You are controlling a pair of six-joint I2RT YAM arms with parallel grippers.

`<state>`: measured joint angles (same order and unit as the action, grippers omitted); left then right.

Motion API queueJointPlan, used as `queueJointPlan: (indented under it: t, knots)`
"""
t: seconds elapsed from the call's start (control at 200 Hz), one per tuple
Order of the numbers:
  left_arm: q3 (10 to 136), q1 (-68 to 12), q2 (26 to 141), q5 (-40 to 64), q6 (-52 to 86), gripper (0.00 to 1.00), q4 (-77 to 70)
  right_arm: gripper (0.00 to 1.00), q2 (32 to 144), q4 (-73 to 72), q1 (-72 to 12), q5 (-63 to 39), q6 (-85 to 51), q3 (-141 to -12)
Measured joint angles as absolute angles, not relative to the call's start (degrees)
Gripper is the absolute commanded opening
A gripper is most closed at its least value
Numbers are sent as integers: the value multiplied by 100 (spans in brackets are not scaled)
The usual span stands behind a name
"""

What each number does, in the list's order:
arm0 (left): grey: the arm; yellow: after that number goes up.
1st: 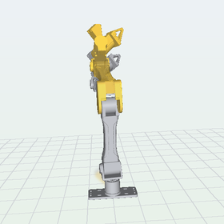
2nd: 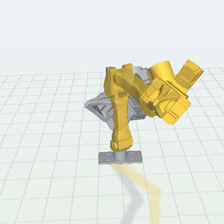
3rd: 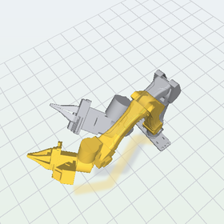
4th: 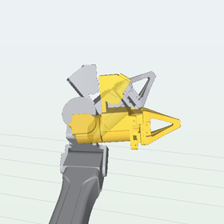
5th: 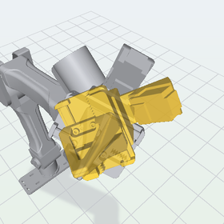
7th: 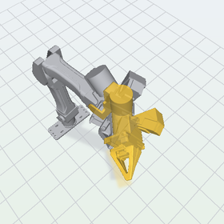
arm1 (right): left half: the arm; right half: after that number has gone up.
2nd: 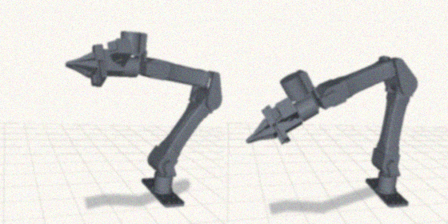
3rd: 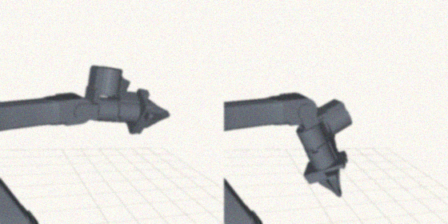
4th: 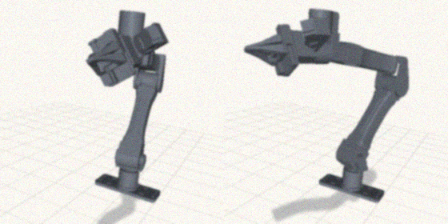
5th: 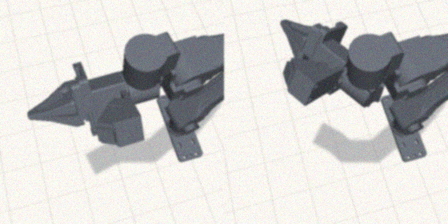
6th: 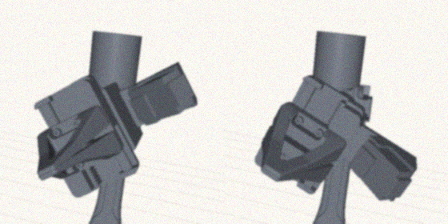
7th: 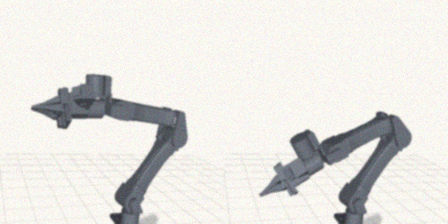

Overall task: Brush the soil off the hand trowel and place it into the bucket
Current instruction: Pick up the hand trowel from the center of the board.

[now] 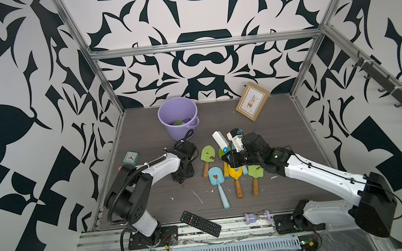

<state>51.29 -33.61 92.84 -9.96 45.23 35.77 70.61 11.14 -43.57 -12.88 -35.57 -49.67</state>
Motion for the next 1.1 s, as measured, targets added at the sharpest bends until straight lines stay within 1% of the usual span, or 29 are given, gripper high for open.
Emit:
queueJointPlan:
  t: [0.245, 0.32, 0.38, 0.535, 0.66, 1.1]
  knots:
    - [5183, -3347, 9338, -956, 4311, 41, 3557, 0, 7094, 1048, -4355, -1304, -3605, -4899]
    - [5212, -3347, 9356, -923, 4250, 37, 3514, 0, 7094, 1033, -4355, -1304, -3614, -4858]
    - [5221, -3343, 9367, -904, 4193, 37, 3479, 0, 7094, 1020, -4355, -1304, -3629, -4812]
    - [5240, -3369, 9386, -934, 4042, 39, 3470, 0, 7094, 987, -4353, -1313, -3662, -4737]
    - [5236, -3496, 9386, -1151, 3900, 39, 3448, 0, 7094, 923, -4353, -1330, -3686, -4733]
    - [4882, -3573, 9113, -1149, 3721, 38, 2840, 0, 7111, 744, -4353, -1413, -3758, -4694]
